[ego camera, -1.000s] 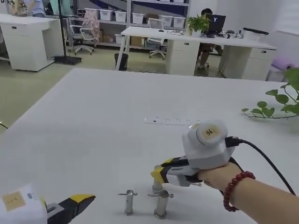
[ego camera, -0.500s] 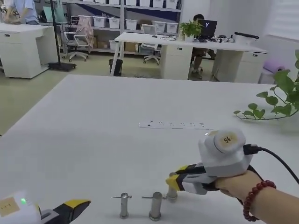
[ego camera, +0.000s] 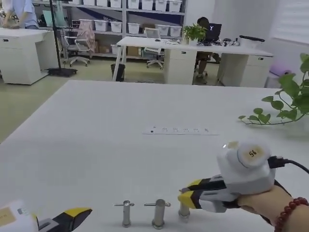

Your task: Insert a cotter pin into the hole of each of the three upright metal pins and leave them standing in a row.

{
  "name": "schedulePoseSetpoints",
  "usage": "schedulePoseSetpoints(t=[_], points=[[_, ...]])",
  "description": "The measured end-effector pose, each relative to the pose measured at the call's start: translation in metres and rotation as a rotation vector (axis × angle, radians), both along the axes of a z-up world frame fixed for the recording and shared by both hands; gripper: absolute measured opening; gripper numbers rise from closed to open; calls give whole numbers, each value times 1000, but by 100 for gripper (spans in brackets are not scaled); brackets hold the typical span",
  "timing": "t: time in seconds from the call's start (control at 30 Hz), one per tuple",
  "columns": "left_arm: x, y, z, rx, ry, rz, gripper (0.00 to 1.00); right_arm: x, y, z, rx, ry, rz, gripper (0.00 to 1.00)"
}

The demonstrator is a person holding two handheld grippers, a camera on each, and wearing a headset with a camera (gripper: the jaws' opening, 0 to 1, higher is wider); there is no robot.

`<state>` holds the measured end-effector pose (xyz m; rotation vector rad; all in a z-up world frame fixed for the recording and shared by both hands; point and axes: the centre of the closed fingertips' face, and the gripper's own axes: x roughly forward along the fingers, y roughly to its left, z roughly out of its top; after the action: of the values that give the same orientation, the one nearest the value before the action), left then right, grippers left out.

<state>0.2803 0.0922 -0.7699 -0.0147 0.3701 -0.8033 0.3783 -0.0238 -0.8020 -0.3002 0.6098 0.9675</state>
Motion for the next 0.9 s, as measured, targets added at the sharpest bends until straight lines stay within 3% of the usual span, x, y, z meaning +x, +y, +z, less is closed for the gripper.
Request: schedulePoseSetpoints(t=[0.2,0.63,0.9], points=[[-1,0,2,-2,-5,-3,82,-14,4,2,25,3,66,13],[-4,-2,2,0,-13,-12,81,-63,26,9,92,26,316,13],[-7,-5,2,-1,-20,-25,80,-78,41,7,108,44,416,13]])
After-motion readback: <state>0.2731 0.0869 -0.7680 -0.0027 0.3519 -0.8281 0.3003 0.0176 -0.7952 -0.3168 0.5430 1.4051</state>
